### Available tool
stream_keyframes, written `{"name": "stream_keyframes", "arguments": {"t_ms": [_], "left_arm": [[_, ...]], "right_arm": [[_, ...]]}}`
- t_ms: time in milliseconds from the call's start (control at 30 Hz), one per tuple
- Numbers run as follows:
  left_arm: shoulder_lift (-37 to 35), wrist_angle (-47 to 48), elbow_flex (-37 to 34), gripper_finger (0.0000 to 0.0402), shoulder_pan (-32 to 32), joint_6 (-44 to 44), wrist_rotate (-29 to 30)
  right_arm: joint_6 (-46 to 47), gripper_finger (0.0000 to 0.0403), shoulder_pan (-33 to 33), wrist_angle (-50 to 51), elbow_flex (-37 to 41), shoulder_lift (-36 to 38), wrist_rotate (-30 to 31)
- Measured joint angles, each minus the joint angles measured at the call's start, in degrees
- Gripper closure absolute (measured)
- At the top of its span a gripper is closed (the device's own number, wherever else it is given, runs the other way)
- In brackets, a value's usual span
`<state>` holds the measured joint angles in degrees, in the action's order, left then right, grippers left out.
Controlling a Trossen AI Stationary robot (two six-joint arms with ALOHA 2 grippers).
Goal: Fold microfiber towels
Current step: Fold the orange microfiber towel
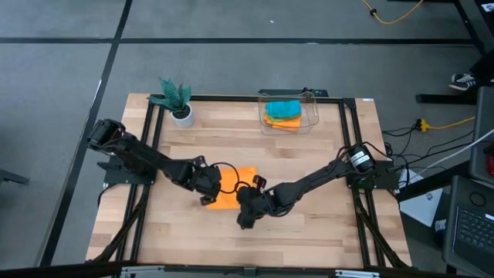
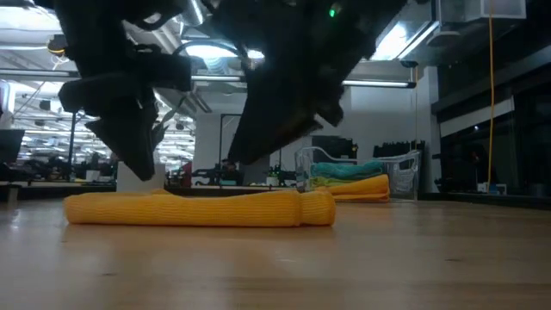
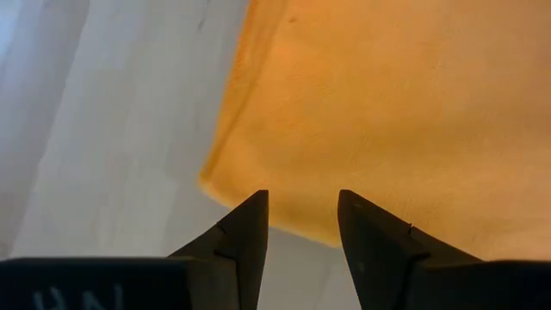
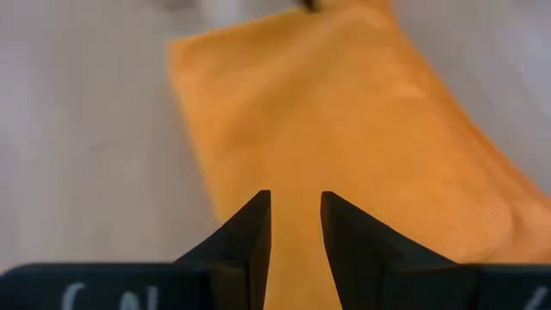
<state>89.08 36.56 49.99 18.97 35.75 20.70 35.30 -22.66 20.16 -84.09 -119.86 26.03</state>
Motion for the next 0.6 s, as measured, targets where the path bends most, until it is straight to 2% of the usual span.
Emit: {"name": "stream_keyframes", "arguments": {"t_ms": [67,333,400,500,600], "left_arm": [[0.0,-2.6,-0.9,0.0266,0.7,0.1,0.1],[0.9,-9.9,-4.3,0.0266,1.7,1.2,1.2],[1.9,-10.5,-5.0,0.0266,1.7,3.4,-0.2],[3.4,-10.9,-5.6,0.0266,2.4,7.9,-3.6],[4.6,-11.5,-5.3,0.0266,4.2,12.3,-3.8]], "right_arm": [[2.8,0.0297,-0.5,-0.9,0.0,-1.5,2.7],[7.8,0.0297,-0.9,-0.9,0.0,-6.1,6.9],[3.9,0.0297,-0.8,-0.6,0.0,-6.1,6.7],[-6.9,0.0297,0.0,0.3,0.0,-6.1,4.3],[-13.6,0.0297,1.3,2.7,-0.1,-6.1,4.0]]}}
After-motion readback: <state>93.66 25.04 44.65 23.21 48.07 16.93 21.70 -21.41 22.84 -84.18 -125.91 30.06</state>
